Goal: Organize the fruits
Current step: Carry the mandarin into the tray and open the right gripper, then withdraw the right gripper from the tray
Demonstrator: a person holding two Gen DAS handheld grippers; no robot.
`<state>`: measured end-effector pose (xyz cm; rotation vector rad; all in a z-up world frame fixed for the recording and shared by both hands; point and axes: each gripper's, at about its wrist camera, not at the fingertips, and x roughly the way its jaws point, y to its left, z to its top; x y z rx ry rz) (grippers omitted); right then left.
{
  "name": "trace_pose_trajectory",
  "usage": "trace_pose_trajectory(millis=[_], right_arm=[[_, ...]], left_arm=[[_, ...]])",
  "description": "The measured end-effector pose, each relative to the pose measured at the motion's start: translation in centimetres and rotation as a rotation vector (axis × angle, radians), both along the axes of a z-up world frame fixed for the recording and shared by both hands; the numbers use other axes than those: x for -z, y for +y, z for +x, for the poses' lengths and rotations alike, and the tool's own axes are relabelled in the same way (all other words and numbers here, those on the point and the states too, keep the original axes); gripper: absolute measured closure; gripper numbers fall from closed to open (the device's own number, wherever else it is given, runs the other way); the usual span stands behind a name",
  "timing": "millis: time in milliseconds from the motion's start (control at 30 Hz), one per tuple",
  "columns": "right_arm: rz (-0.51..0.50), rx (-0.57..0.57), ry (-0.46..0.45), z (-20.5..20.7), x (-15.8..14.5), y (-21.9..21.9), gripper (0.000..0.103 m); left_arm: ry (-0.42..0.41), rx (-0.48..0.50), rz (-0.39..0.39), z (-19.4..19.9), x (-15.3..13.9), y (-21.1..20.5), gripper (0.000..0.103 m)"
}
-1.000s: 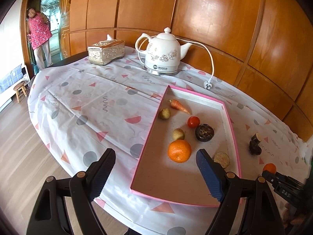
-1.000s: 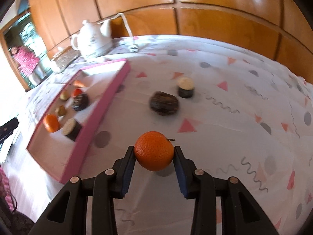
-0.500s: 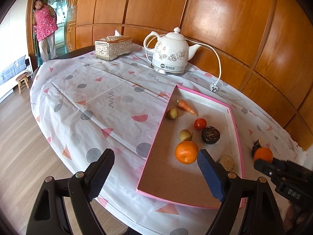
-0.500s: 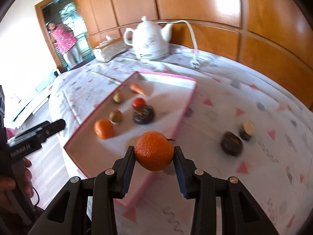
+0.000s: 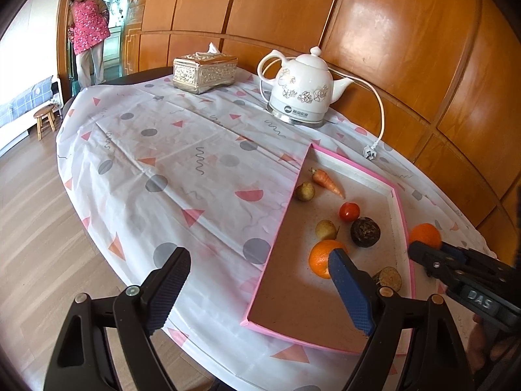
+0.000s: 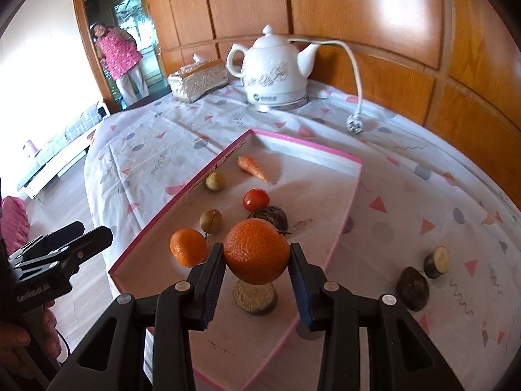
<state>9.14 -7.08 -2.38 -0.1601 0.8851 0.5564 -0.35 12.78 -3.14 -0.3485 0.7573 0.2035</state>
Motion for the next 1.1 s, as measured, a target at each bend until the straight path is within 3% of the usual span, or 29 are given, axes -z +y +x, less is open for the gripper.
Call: trace_pose_trajectory(millis=[200,367,767,1100], right_arm=[[-0.064,0.018,0.027,1.8,2.1,0.9,0.061],[-0.047,0.051,0.013,1.2,1.9,-0.1,0.042],[0.000,0.200,-0.077,-2.5,0.7,-3.8,0.041],[-0.024,0.310,-0.195,-5.9,-0.4,-6.5,0.041]], left_arm=[[0.001,0.006,0.006,0.1,0.0,-0.1,0.016],[0.007,0.008,0.004,0.1,0.2,-0.1,0.016],[-0.002,0.038,0.026,0.0,-0.4,-1.2,0.016],[-0.041,0.145,0.083,-0.5,-1.7,-4.2,0.016]])
